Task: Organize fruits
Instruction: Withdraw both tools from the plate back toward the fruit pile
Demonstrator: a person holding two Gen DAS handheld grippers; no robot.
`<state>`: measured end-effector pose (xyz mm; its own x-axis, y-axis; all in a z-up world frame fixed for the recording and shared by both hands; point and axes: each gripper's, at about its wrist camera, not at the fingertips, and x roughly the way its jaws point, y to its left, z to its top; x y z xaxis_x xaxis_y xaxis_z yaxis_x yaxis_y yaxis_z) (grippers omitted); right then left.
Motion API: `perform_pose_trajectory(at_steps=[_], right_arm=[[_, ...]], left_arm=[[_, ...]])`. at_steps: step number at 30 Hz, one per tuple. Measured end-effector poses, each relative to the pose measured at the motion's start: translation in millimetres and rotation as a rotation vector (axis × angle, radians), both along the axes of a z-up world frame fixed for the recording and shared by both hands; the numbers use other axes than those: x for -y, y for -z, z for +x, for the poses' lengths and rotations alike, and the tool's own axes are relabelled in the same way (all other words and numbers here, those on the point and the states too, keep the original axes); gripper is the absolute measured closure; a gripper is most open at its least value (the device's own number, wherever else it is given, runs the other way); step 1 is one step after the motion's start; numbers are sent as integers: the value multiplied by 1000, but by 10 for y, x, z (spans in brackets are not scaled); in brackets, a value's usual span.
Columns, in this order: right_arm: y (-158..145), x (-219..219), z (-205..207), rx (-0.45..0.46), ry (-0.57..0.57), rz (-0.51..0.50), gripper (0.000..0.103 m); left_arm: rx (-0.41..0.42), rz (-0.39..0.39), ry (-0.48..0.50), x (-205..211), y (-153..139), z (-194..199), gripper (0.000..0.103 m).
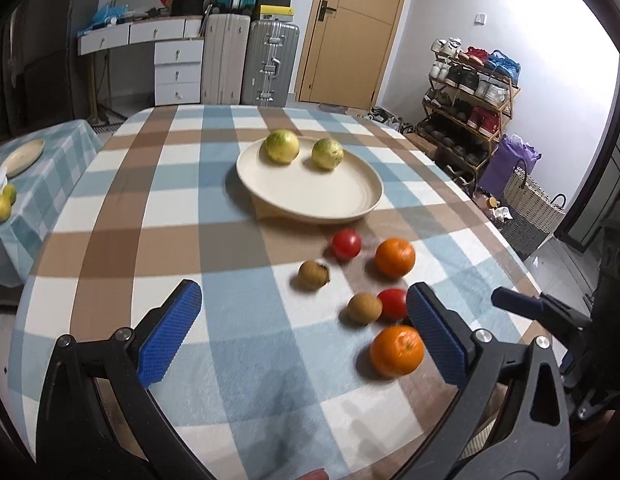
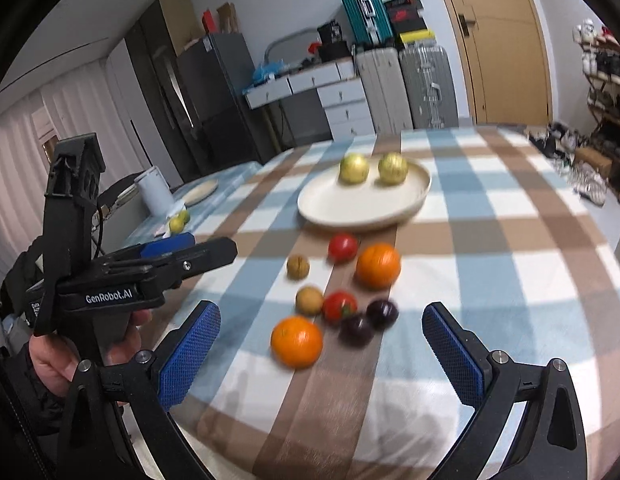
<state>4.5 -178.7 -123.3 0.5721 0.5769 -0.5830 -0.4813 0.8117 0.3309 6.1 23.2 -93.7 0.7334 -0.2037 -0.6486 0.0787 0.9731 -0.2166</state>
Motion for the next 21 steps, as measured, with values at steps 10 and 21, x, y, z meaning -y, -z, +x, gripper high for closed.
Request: perform_pose_trajectory(at_steps=[10, 21], right_arm=[[313, -225, 23, -110, -56, 28, 0], [423, -370, 131, -147, -87, 23, 11]], left_arm=[[-45, -27, -40, -237, 198, 43, 1], [-61, -36, -57, -330, 288, 106, 1]])
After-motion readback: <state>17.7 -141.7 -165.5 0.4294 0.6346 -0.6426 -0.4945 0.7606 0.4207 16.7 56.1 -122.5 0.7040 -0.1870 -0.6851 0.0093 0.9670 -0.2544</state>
